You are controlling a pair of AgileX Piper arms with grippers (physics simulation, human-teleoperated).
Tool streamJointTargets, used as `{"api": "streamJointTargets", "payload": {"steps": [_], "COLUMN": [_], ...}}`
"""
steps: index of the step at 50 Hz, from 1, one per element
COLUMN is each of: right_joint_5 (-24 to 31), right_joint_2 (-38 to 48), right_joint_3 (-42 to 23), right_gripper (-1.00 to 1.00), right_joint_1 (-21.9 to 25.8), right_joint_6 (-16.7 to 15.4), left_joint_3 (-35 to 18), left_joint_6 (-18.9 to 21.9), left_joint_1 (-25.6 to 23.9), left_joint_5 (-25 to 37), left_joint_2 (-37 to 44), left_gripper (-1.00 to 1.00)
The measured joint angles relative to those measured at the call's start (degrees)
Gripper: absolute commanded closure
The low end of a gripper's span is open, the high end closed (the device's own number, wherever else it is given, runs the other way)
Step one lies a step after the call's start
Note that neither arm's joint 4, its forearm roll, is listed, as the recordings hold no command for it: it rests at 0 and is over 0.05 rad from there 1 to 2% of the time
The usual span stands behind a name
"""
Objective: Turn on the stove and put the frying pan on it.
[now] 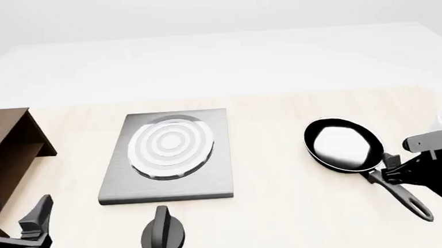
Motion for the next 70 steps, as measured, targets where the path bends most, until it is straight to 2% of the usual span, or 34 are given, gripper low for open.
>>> {"api": "streamJointTargets", "payload": {"steps": [10, 37, 65, 70], "right_joint_5": [-4.6, -16.4, -29.5, -31.9], "right_joint_2": [4.4, 16.1, 30.2, 31.5], "right_joint_3": [2.0, 6.1, 7.8, 8.3], "right_gripper": [-1.00, -1.00, -1.00, -1.00], "right_joint_1": [-1.4, -1.7, -4.2, -4.3], "right_joint_6": [-1.7, -2.0, -4.6, -2.8], "left_joint_3": [0.0, 0.0, 0.0, 0.0], "left_joint_6": [-0.9, -1.7, -2.0, -2.0], "left_joint_1": [0.2, 0.6, 0.7, 0.8], "left_joint_5": [-1.1, -1.7, -4.4, -5.0], "left_joint_2": [1.5, 2.5, 5.9, 6.5], "left_gripper": [-1.00, -1.00, -1.00, -1.00]}}
